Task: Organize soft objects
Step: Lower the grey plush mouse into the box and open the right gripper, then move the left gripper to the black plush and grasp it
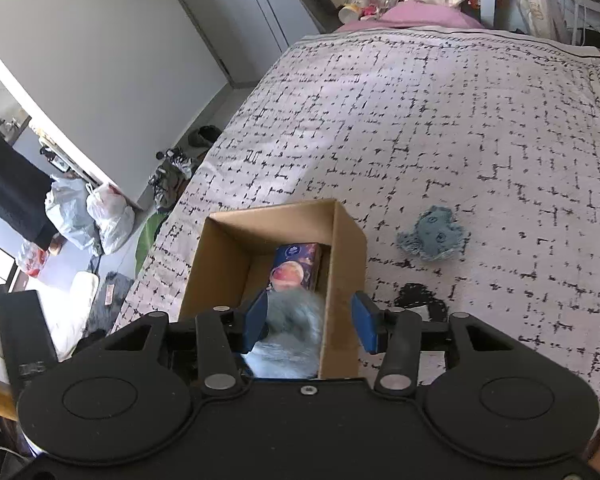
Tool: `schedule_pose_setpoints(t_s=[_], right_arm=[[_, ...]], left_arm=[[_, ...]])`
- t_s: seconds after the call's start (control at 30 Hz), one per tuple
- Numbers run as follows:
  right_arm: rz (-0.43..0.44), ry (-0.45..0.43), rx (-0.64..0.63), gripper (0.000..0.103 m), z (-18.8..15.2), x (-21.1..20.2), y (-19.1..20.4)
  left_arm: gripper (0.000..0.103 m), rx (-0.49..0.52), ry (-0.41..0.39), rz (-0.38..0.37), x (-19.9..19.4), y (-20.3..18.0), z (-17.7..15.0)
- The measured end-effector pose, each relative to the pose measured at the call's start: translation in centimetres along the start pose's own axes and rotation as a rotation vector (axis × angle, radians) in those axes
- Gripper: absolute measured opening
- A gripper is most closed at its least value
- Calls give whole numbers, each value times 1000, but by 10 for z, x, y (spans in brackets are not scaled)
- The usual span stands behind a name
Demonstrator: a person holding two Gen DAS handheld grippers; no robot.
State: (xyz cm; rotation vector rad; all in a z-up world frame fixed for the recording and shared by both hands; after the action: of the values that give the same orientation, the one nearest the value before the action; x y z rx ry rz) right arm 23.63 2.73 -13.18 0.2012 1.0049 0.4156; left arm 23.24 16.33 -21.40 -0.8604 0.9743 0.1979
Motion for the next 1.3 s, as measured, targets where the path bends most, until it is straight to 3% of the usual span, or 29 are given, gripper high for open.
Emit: schedule_pose_setpoints(t_s=[0.07, 0.13, 0.33, 0.73, 0.9, 1.3], right_arm=[[4, -6, 12, 50, 1, -5, -5], [5, -14, 17, 52, 2, -10, -10], [-3, -34, 35, 54, 3, -23, -29], [-40, -67, 64, 62, 3, -45, -82], [-52, -81, 74, 69, 5, -55, -103], [-40, -101, 122, 80, 8, -67, -140]], left_arm=[[25, 26, 13, 1, 0, -4, -1], [33, 61, 21, 13, -1, -9, -2], [47, 133, -36, 70, -18, -25, 2], [57, 199, -95, 71, -45, -66, -1], [61, 239, -114, 62, -53, -87, -9], [63, 316, -98, 45, -47, -127, -37]])
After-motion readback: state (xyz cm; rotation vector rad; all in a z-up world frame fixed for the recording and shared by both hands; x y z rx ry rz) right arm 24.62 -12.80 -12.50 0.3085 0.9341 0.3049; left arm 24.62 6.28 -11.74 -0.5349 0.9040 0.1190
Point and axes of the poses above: each gripper's, at about its wrist camera, not at the fingertips, and x roughly the way its jaws point, y to its left, z to its top, the point moved 8 cm from there along x, roughly the way its jaws point, and after that the axes turned 2 degrees about x, right-handed, at the moved point
